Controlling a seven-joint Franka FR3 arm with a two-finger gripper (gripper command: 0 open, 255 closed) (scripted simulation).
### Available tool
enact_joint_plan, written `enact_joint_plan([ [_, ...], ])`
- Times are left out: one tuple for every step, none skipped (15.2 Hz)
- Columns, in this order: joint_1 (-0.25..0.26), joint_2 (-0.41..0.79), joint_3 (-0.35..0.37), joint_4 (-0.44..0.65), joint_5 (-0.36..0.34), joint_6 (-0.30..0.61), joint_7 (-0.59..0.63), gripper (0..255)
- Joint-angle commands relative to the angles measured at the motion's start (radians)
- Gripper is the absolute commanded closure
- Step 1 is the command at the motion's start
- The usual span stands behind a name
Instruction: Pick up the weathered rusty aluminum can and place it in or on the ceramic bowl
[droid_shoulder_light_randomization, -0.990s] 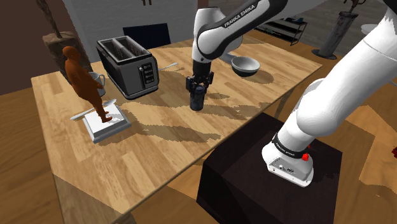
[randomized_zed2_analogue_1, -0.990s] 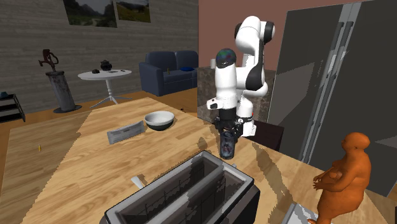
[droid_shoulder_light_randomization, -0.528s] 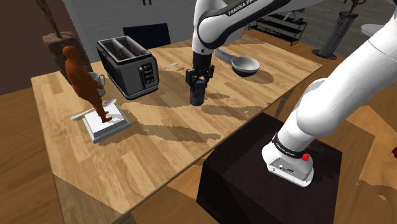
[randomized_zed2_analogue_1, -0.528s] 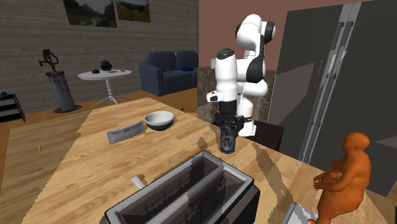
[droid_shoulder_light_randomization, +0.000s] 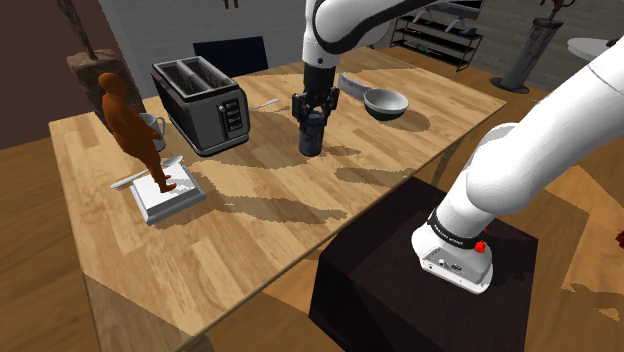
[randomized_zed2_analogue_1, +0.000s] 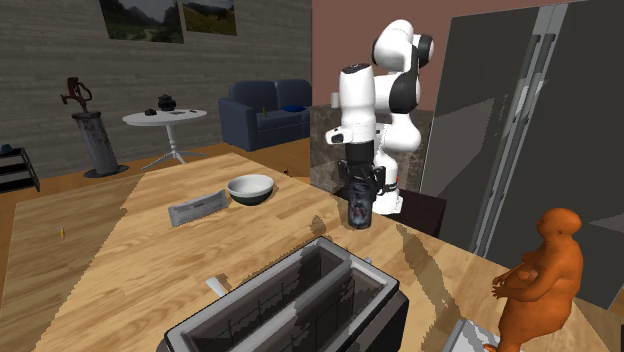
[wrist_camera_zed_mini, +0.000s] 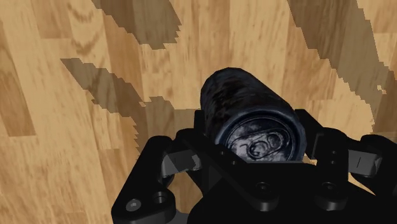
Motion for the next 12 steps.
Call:
enact_joint_plan([
  [-0.001,-0.015,-0.002,0.016,-0.002,-0.031,0.001,255],
  [-0.002,-0.02,-0.003,0.025,-0.003,-0.045,0.003,255],
  [-0.002,-0.025,-0.003,0.035,-0.004,-0.059,0.004,255],
  [-0.002,-0.029,-0.004,0.044,-0.005,-0.074,0.005,255],
  [-0.002,-0.034,-0.004,0.054,-0.005,-0.088,0.007,255],
  [-0.003,-0.038,-0.005,0.064,-0.006,-0.102,0.008,255],
  [-0.003,-0.041,-0.005,0.074,-0.007,-0.115,0.01,255],
  [-0.003,-0.045,-0.006,0.085,-0.008,-0.129,0.011,255],
  [-0.003,-0.048,-0.006,0.095,-0.008,-0.143,0.012,255],
  [-0.004,-0.051,-0.007,0.106,-0.009,-0.157,0.014,255],
  [-0.004,-0.054,-0.007,0.117,-0.01,-0.171,0.015,255],
  [-0.004,-0.057,-0.008,0.128,-0.01,-0.184,0.016,255],
])
